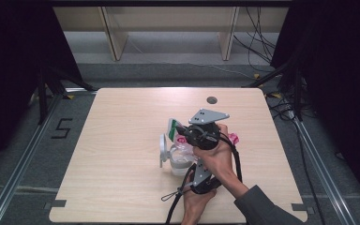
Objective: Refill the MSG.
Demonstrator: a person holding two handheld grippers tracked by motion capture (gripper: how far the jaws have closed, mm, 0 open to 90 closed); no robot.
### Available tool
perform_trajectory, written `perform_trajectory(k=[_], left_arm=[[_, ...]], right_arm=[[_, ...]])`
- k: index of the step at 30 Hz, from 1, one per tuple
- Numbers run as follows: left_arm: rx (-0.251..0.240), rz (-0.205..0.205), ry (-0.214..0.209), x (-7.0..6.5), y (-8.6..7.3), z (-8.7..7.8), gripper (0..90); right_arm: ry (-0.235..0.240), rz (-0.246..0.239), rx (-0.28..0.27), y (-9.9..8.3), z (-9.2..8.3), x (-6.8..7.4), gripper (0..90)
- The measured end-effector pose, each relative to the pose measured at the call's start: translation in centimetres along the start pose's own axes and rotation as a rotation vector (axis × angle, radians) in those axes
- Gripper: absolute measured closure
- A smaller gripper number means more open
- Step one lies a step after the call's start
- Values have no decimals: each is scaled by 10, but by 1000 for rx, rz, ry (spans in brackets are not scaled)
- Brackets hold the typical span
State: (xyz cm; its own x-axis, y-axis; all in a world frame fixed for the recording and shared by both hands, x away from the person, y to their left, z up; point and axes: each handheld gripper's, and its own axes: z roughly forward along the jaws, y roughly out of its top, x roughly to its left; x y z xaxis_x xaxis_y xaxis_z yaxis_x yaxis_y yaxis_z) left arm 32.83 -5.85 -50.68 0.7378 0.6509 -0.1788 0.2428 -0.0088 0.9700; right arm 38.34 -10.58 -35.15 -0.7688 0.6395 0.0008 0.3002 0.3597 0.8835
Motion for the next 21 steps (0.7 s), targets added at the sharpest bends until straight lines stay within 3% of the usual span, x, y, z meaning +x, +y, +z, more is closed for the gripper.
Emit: perform_trajectory(k=[8, 12, 13, 15, 17, 19, 21], left_arm=[[2, 4, -2, 0, 1, -1, 721], [-5, 2, -12, 0, 1, -1, 721], [-6, 2, -13, 0, 1, -1, 721], [-10, 8, -9, 0, 1, -1, 721], [-11, 8, -11, -1, 2, -2, 721], [-19, 9, -12, -1, 3, -3, 721], [-17, 8, -17, -1, 3, -2, 721]], right_arm=[[16, -5, 11, 1, -1, -2, 898], [1, -57, 10, 2, 1, -2, 898], [12, -25, 24, 1, 1, 0, 898], [11, -39, 17, 2, 2, -1, 899], [0, -6, 13, 2, 0, 1, 898], [1, -30, -5, 4, 0, -1, 898], [4, -4, 8, 4, 1, 2, 898]])
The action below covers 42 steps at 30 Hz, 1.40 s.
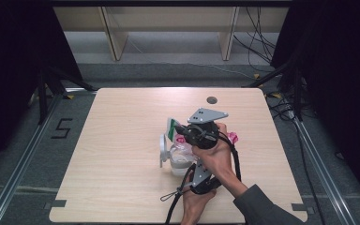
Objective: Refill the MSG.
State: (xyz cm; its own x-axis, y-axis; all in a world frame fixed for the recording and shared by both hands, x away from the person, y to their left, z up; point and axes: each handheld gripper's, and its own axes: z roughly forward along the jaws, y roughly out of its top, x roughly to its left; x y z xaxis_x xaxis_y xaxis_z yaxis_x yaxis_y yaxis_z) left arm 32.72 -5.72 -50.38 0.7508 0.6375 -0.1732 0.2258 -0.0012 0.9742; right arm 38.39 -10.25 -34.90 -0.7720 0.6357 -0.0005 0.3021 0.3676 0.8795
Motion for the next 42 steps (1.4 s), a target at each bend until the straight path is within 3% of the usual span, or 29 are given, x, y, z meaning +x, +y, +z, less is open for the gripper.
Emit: perform_trajectory(k=[3, 7, 8, 10, 12, 14, 19, 20, 21, 23, 24, 25, 26, 30, 33, 35, 36, 39, 41, 42], left_arm=[[5, 2, -3, 0, 0, 0, 721], [1, 5, -5, 0, 0, 0, 721], [8, 4, -7, 0, 0, 0, 721], [11, 6, -6, 0, 0, 0, 721], [2, 4, -3, 0, 0, 0, 721], [4, 10, 4, 1, 0, -1, 721], [4, 9, 2, 1, 0, -1, 721], [3, 7, 0, 1, 0, -1, 721], [2, 3, -3, 1, 0, -1, 721], [-61, -68, -20, -5, -1, 4, 721], [-62, -68, -20, -5, 0, 4, 721], [-60, -65, -21, -5, 0, 3, 721], [7, 13, -6, 1, 0, -1, 721], [12, 17, -7, 2, 0, -2, 721], [14, 16, -11, 4, 0, -2, 722], [-59, -69, -23, -3, 0, 3, 721], [15, 18, -9, 3, 0, -2, 721], [14, 13, -14, 3, 1, -2, 722], [-56, -67, -25, -4, -1, 3, 721], [-57, -67, -25, -3, 0, 3, 721]], right_arm=[[6, -37, 13, 0, 3, 0, 897], [0, -8, 3, 0, 1, -1, 897], [2, -41, 3, 0, 2, -3, 897], [-3, -16, 22, 0, 2, -1, 897], [19, -26, 11, 0, 3, -4, 897], [2, 7, 2, 1, 1, -4, 897], [-1, -10, 8, 1, 3, -4, 897], [1, 6, -6, 1, 4, -4, 897], [1, -2, -7, 1, 4, -5, 897], [-2, -7, 10, 1, 5, -3, 897], [-9, -20, 3, 0, 6, -3, 897], [-8, -17, 8, 0, 6, -3, 897], [1, 0, 15, 1, 4, -3, 897], [4, -3, 22, 0, 6, -2, 897], [-10, -8, -2, 1, 6, -2, 897], [-5, -41, 7, 0, 8, -3, 897], [-5, -30, 8, 0, 8, -2, 897], [6, -6, 10, 2, 5, -4, 897], [6, -30, 23, 0, 7, -4, 897], [4, -18, 27, 0, 8, -3, 897]])
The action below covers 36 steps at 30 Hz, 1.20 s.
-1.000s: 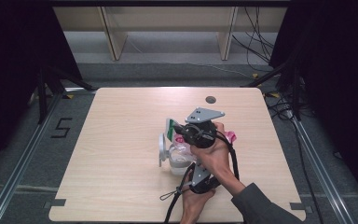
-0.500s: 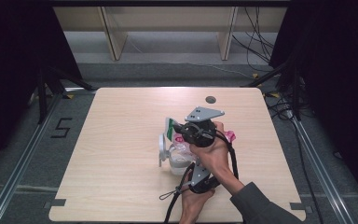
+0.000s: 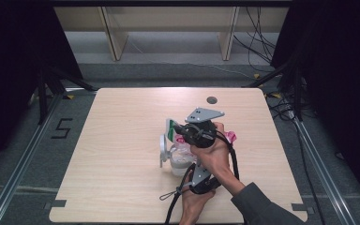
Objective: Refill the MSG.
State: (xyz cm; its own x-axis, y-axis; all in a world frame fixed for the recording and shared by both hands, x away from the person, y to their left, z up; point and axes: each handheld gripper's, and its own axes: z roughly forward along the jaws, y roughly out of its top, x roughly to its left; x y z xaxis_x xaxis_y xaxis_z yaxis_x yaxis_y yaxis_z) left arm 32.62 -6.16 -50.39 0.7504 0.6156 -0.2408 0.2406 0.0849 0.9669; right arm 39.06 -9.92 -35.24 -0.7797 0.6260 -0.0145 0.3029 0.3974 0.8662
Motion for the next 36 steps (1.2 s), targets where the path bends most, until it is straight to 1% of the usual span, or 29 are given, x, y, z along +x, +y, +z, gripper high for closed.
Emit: perform_trajectory(k=[1, 5, 7, 8, 9, 10, 11, 12, 13, 14, 16, 17, 18, 19, 21, 22, 23, 24, 25, 26, 27, 28, 29, 30, 31, 33, 34, 35, 36], left_arm=[[71, 80, 12, 6, 2, -5, 721], [72, 81, 16, 6, 2, -5, 722], [63, 79, 22, 5, 2, -6, 721], [62, 76, 22, 5, 2, -6, 722], [66, 76, 12, 6, 2, -6, 722], [69, 80, 14, 6, 2, -6, 721], [18, 24, 3, 2, 1, -2, 721], [19, 27, 5, 2, 1, -3, 722], [64, 76, 16, 5, 2, -6, 722], [60, 73, 23, 5, 2, -6, 722], [61, 75, 20, 5, 2, -6, 722], [64, 77, 17, 5, 2, -6, 722], [64, 79, 16, 5, 2, -6, 722], [63, 75, 21, 5, 2, -6, 722], [62, 74, 23, 5, 2, -6, 722], [64, 77, 18, 5, 2, -6, 722], [18, 23, 1, 1, 1, -3, 722], [-3, 1, 1, 0, 1, -1, 722], [-3, 4, 5, -1, 1, -1, 722], [59, 77, 18, 5, 2, -6, 722], [58, 74, 17, 5, 3, -6, 722], [59, 77, 18, 5, 2, -6, 722], [61, 82, 17, 5, 2, -6, 722], [-4, 8, 2, -1, 1, -2, 722], [-7, 1, 2, -1, 1, -2, 722], [-8, 0, 1, -2, 2, -2, 722], [-11, 1, 2, -2, 2, -2, 722], [-14, -2, 2, -2, 2, -2, 722], [9, 23, 6, 0, 3, -4, 722]], right_arm=[[0, 10, -15, 0, 0, 0, 898], [3, 7, -13, 1, -1, -1, 897], [6, 25, -22, 2, -1, -1, 897], [-7, 19, -30, 2, -2, -2, 897], [-5, 21, -30, 2, -2, -2, 897], [-3, 7, -23, 2, -1, -1, 897], [4, -12, -21, 2, 0, -1, 897], [6, -5, -22, 2, 1, -1, 897], [6, -4, -21, 2, 0, -1, 897], [7, 28, -20, 2, -1, 0, 897], [10, 28, -28, 2, -1, -1, 897], [-6, 28, -30, 2, -1, 0, 897], [5, 20, -23, 2, -1, 0, 897], [1, 28, -13, 2, -2, 0, 897], [7, 22, -31, 2, -1, -1, 897], [-4, 22, -31, 2, -1, -1, 897], [0, 19, -19, 2, -1, 0, 897], [5, -8, -19, 2, 1, -1, 897], [5, -4, -23, 2, 1, 0, 897], [8, -5, -23, 2, 0, -1, 897], [2, 24, -19, 2, -1, 0, 897], [6, 32, -18, 2, -1, 1, 897], [3, 22, -18, 2, -1, 1, 897], [1, 26, -10, 2, -1, 1, 897], [5, 11, -13, 2, -1, 1, 897], [4, 32, -10, 3, -2, 2, 897], [1, 2, -17, 3, -1, -1, 897], [12, -1, -25, 4, 0, -1, 897], [12, 10, -21, 4, -1, 0, 897]])
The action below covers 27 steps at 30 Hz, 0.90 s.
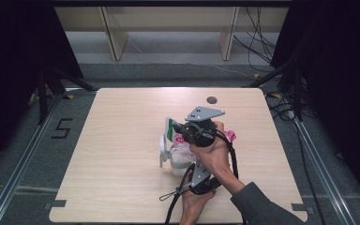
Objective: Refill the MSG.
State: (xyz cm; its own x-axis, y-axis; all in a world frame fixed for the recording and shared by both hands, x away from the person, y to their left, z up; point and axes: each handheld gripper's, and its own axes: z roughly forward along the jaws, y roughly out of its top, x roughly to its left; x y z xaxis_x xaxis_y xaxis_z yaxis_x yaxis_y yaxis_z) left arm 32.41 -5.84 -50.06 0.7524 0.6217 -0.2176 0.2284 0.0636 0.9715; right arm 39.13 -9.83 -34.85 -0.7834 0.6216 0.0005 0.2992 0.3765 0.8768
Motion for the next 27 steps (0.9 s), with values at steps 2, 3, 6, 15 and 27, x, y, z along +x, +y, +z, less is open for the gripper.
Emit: perform_trajectory(k=[2, 3, 6, 15, 27], left_arm=[[37, 46, 9, 3, 1, -3, 722], [37, 48, 9, 3, 2, -3, 722], [-37, -27, -7, -3, 2, 1, 721], [-38, -23, -9, -4, 3, 0, 721], [-36, -20, -6, -4, 2, 0, 721]], right_arm=[[-3, 23, 8, 1, -1, 1, 897], [-3, -1, 9, 2, -1, 0, 897], [-21, -18, 3, 3, 0, -1, 897], [-30, -7, 6, 5, 1, -1, 898], [-22, 4, 8, 4, 3, -4, 898]])
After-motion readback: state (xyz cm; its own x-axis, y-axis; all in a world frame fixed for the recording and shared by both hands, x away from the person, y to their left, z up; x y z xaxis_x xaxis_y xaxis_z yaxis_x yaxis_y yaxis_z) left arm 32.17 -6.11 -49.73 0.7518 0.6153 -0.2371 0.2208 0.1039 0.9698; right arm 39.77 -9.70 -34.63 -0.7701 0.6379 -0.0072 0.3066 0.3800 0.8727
